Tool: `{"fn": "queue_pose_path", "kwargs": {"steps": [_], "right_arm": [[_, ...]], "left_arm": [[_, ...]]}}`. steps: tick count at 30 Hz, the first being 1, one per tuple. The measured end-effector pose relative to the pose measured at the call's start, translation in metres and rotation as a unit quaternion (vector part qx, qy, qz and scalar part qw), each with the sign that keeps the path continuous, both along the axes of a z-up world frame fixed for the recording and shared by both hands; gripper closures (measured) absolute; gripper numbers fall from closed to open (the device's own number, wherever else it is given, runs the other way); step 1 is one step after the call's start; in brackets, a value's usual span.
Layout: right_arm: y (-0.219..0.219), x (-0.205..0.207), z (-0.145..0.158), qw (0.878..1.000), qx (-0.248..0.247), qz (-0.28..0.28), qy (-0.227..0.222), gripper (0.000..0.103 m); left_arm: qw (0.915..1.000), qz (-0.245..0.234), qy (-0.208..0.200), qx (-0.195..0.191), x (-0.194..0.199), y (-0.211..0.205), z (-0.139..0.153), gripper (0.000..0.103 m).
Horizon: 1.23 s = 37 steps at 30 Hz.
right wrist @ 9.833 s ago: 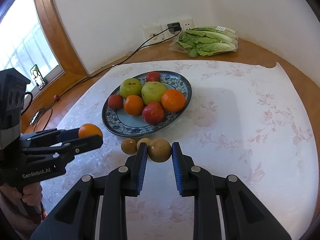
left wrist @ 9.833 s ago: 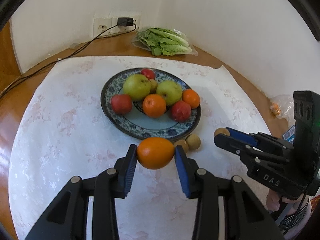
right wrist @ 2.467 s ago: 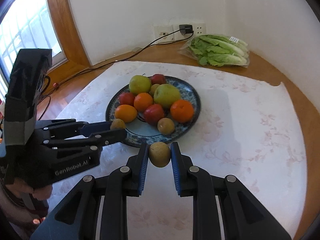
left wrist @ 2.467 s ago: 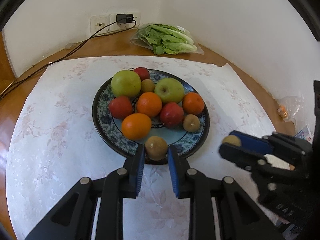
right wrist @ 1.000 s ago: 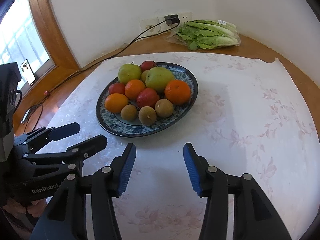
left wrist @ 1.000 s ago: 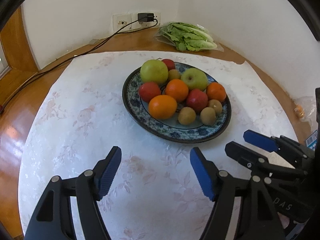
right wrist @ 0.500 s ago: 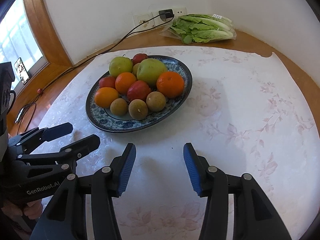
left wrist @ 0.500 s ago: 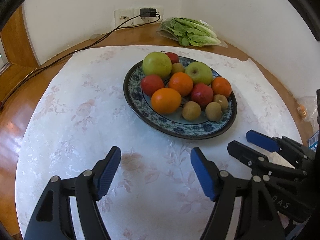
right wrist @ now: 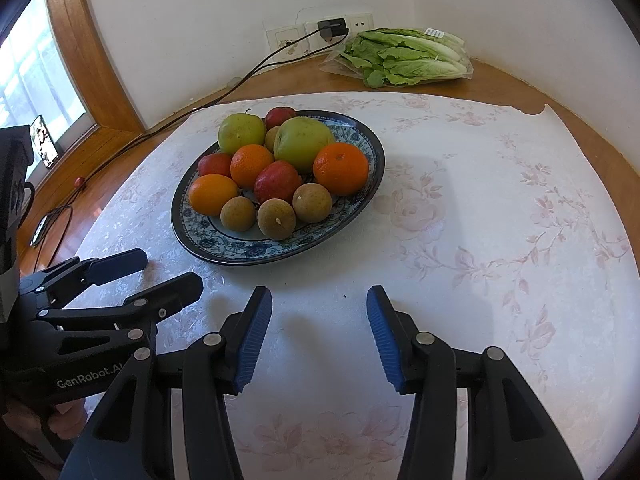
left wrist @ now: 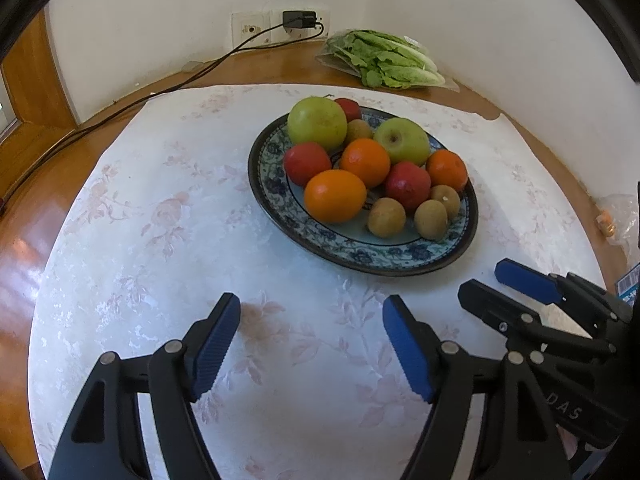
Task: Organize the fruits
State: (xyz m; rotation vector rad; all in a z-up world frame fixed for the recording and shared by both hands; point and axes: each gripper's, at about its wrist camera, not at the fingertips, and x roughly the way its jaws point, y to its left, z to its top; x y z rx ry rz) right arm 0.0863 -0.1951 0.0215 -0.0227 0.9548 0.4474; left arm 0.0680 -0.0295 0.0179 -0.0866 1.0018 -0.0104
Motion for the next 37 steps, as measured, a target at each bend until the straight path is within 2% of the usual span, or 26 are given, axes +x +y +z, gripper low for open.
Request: {"fn": "queue_pose_path", "kwargs": {"steps": [37], "right_arm": [[0.0007, -0.0001, 0.0003, 1.0, 0.001, 0.0, 0.0, 0.052]], "left_arm": [[1.0, -0.004, 0.002, -0.001, -0.0017, -0.001, -0.0016, 0.026]]}}
